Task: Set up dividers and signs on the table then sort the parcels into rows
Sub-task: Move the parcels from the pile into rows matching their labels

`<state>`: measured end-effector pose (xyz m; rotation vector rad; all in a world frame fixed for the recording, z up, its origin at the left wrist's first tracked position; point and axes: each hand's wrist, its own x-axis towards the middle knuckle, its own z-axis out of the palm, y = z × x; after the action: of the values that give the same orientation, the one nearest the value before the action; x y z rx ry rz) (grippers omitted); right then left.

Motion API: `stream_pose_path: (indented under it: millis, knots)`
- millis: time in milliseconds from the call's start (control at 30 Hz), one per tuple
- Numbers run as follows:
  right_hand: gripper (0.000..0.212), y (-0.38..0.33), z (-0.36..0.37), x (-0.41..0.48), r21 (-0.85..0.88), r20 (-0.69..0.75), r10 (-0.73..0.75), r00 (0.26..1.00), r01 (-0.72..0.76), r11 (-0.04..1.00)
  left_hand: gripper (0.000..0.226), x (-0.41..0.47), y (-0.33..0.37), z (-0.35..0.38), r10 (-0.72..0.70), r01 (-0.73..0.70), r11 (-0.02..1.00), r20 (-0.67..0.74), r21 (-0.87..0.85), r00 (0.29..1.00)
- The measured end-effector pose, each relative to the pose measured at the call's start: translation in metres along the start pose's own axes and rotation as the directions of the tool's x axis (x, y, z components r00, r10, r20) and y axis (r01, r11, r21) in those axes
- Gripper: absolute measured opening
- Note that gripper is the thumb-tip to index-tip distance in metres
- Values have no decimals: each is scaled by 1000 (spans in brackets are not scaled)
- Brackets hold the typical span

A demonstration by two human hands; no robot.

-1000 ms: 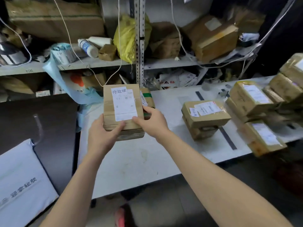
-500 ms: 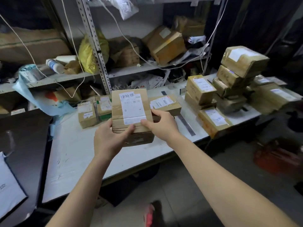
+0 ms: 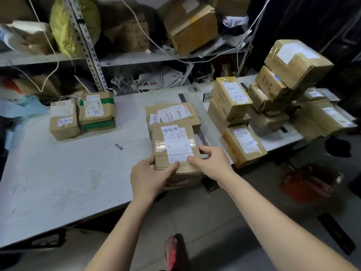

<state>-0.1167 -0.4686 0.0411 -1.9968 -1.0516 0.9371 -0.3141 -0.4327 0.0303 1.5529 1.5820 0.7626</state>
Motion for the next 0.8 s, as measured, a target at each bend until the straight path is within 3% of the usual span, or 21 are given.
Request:
stream_pose_path:
  millis: [367, 500, 800]
  knots:
    - [58, 42, -17, 38, 71, 49, -2, 999, -2, 997, 56, 5, -17, 47, -140, 146, 984, 61, -102, 988]
    - [52, 55, -29, 38, 19, 76, -1, 997, 0, 1000, 55, -13, -15, 61, -188, 192, 976, 50, -105, 981]
    - [58, 87, -28, 73, 11, 205, 15, 979, -17, 1000, 52, -2, -20, 103, -303, 302, 947, 15, -107, 953]
